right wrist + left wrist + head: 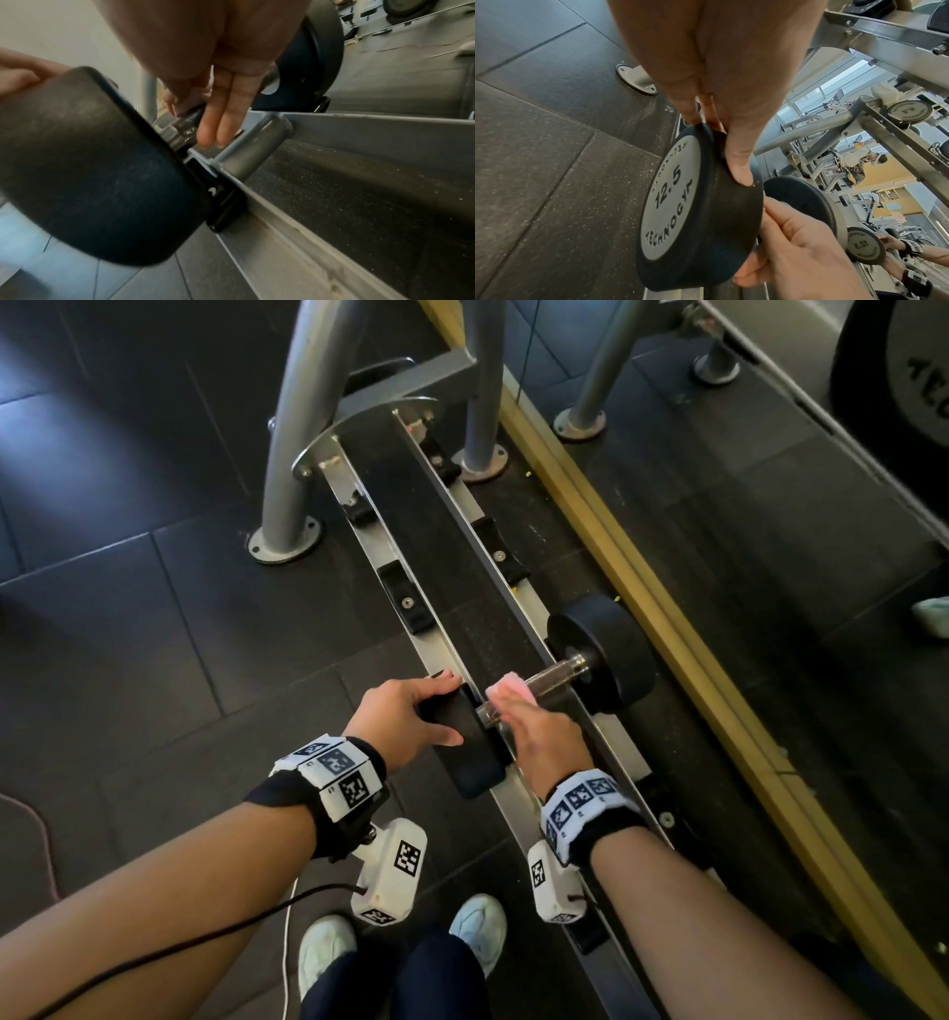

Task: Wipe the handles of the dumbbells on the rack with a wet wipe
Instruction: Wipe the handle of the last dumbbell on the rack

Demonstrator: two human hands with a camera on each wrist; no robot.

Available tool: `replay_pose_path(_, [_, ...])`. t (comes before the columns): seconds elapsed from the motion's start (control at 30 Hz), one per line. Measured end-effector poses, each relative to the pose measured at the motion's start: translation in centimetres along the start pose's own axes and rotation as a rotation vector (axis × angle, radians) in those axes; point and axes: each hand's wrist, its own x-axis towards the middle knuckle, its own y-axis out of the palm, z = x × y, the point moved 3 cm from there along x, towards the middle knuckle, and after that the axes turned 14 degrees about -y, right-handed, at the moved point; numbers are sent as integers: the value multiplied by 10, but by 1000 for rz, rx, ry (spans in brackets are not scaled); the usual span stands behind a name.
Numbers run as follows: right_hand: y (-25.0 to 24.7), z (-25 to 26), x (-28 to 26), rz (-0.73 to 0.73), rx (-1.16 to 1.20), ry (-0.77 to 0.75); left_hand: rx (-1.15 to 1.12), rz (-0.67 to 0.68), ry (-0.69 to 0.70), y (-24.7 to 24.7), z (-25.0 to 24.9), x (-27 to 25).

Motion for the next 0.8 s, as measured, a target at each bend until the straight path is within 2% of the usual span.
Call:
replay_pose_path(0.1, [-17,5,8,58,107,15,-14,8,-2,0,-1,0])
replay_pose_path(0.2, [-34,1,11,-11,279,118,-7,19,-4,0,-2,-1])
replay_pose_path(0.27, [-27,3,9,-51,327,159,-3,21,-8,-1,-2,-1])
replay_pose_path(0.33, [-13,9,2,-11,310,173,-1,15,-9,-1,-3,-3])
replay_pose_path(0.43, [-3,17,-4,37,456,233,7,18,-11,0,-5,-3])
replay_pose_path(0.53, [-23,23,3,65,254,-10,-7,24,-18,0,-4,-4])
replay_pose_path(0.6, [-40,21,8,-25,124,-133,-7,27,-18,0,-4,-4])
replay_pose_path(0.7, [-54,13,18,-210,-26,-195,-3,36,-22,0,-4,-4])
replay_pose_path(0.77, [-53,9,22,-183,-251,-248,-1,42,-26,0,-4,-4])
replay_pose_path(0.8, [-49,6,24,-111,-386,-262,-1,45,-25,0,-4,-4])
